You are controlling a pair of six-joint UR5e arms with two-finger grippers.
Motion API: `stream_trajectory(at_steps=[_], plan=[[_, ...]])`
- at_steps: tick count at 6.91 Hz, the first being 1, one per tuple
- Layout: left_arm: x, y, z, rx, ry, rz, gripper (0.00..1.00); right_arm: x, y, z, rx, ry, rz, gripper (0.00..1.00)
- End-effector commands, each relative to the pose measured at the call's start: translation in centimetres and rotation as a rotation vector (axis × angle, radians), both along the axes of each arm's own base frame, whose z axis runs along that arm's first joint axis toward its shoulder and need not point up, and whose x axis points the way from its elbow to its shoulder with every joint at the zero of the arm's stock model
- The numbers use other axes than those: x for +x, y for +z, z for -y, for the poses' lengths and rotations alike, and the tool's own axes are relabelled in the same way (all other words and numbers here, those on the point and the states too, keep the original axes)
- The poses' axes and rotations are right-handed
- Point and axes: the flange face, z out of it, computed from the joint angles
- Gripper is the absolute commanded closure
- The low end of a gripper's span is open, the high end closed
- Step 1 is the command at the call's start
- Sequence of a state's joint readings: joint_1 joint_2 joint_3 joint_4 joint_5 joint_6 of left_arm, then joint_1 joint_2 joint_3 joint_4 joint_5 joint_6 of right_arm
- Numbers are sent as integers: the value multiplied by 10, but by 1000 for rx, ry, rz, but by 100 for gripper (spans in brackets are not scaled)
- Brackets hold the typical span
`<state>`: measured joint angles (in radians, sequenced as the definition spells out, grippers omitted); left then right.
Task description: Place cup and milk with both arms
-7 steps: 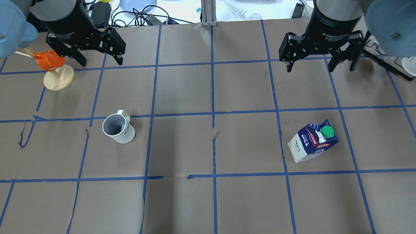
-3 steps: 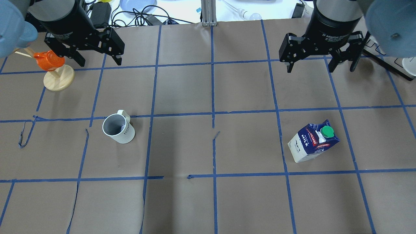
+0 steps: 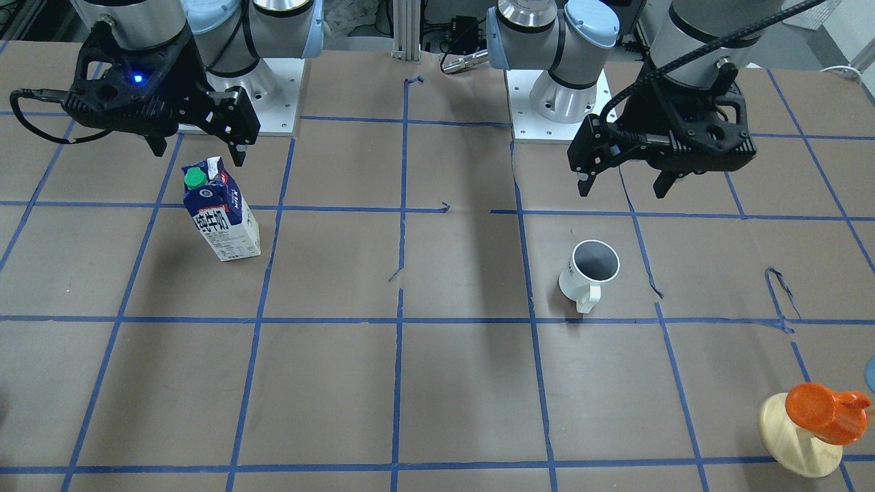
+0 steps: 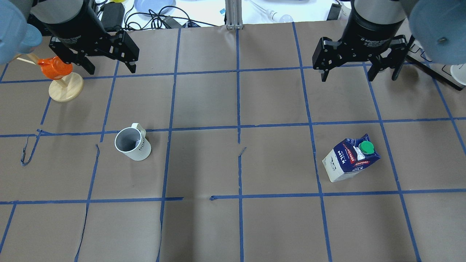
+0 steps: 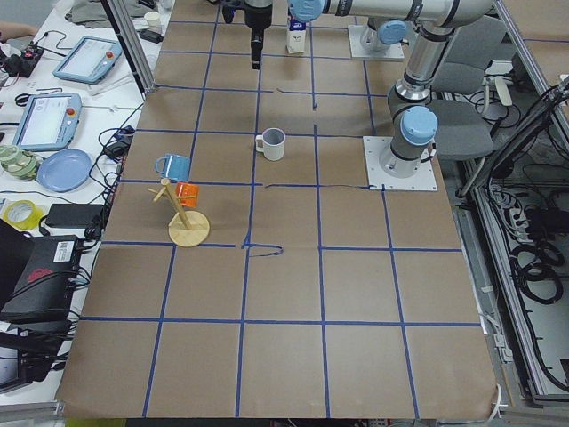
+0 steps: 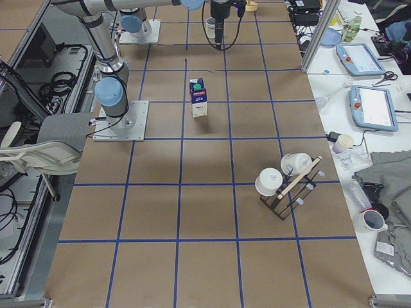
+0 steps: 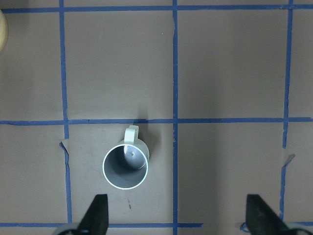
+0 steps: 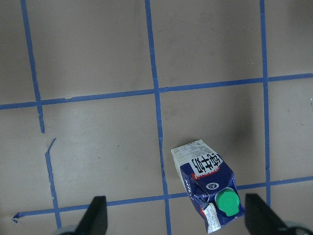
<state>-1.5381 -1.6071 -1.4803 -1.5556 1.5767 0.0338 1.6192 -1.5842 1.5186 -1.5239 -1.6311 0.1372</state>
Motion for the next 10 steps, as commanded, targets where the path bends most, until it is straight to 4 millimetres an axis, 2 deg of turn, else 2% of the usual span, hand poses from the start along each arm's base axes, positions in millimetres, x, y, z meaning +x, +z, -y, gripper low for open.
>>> stream_trajectory(at_steps=[1,5,6,7,8,9,10], plan=[[0,0,1,-3,1,-3,0,0,0,0,0,0,0,0],[0,-2,0,3,1,-3,0,1,0,-1,0,1,1,0],[7,-7,-1,18,-3,14,0,1,0,-1,0,1,1,0],[38,-19,13,34,44,15,0,0,0,0,0,-2,1,0],[63,-53,18,102,80,-1,0,0,0,0,0,0,0,0],[78,-92,10,162,33,-8,0,-1,0,0,2,-2,-1,0],[105,-125,2,184,23,-20,0,-3,-5,0,16,35,-8,0]])
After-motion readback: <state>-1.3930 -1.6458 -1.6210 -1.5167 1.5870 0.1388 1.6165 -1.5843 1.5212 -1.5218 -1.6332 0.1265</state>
